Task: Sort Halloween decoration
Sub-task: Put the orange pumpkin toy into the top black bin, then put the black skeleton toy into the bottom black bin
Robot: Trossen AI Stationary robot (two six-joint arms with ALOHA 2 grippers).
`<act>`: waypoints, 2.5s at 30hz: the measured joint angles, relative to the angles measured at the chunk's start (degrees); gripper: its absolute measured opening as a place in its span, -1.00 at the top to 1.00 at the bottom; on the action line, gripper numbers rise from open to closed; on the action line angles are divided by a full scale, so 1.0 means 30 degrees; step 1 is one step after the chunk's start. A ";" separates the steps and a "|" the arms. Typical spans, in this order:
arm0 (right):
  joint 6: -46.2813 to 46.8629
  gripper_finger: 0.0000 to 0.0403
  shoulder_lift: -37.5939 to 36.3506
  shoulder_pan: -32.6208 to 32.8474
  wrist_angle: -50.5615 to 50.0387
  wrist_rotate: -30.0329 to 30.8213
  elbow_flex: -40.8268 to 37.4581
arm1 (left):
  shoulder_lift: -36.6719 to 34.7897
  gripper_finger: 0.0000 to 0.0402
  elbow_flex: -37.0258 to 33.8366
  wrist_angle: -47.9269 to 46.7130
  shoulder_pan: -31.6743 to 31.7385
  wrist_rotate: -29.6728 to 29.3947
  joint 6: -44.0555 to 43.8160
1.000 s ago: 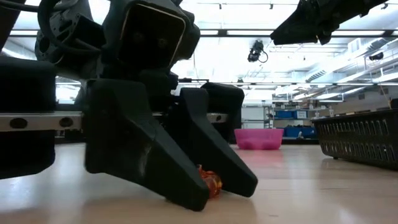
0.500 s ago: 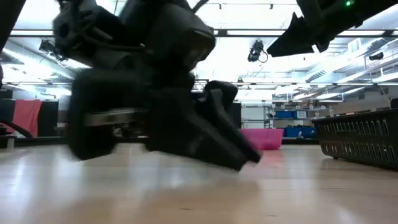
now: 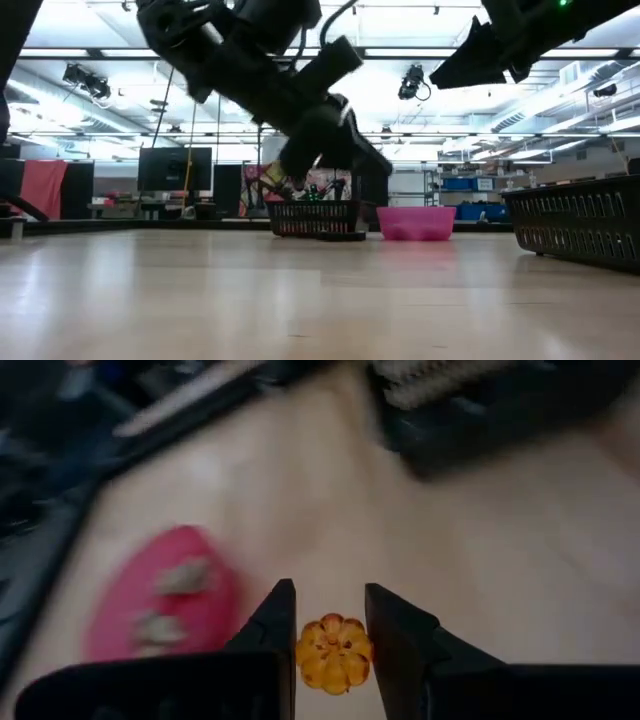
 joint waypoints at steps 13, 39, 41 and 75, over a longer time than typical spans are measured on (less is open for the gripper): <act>-0.0072 0.22 0.1637 -0.0332 0.1062 -0.0831 0.0007 | -0.0667 0.57 -0.0015 -0.0681 0.6213 0.0186 -0.6534; -0.1714 0.22 0.5640 -0.3549 0.3047 -0.8316 0.1118 | -0.3674 0.10 -0.4239 0.1055 0.4546 0.2535 -0.1820; -0.2119 0.22 0.6471 -0.4118 0.3134 -0.9396 0.1557 | -0.4570 0.13 -0.5336 0.1787 0.4133 0.2571 -0.2240; -0.5472 0.14 1.4231 -0.8430 0.3387 -1.3022 0.6051 | -0.1695 0.14 -0.8104 0.5681 0.2452 -0.0298 -0.7883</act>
